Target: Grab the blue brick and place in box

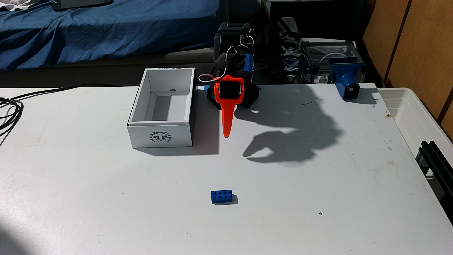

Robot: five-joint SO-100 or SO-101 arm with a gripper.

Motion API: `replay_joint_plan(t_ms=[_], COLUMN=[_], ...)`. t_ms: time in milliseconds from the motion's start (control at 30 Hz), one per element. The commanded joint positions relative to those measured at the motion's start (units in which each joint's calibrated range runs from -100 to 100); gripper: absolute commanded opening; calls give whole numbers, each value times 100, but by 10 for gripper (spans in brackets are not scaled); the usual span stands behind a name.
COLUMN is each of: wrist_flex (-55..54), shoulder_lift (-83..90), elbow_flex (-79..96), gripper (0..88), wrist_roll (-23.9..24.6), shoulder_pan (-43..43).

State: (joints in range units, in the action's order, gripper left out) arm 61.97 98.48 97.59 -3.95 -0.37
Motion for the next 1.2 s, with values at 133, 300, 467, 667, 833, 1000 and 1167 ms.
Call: replay_joint_plan(t_ms=[133, 300, 467, 667, 833, 1000, 1167], wrist_flex=[-5, -5, -5, -5, -5, -229, -324], shoulder_lift=[34, 34, 34, 34, 34, 34, 34], elbow_flex=[-149, -149, -149, -149, -149, -87, -43], gripper=[10, 10, 10, 10, 10, 10, 10], wrist_roll=[-24, -24, -24, -24, -18, -24, -29], shoulder_pan=[22, 22, 22, 22, 7, 7, -23])
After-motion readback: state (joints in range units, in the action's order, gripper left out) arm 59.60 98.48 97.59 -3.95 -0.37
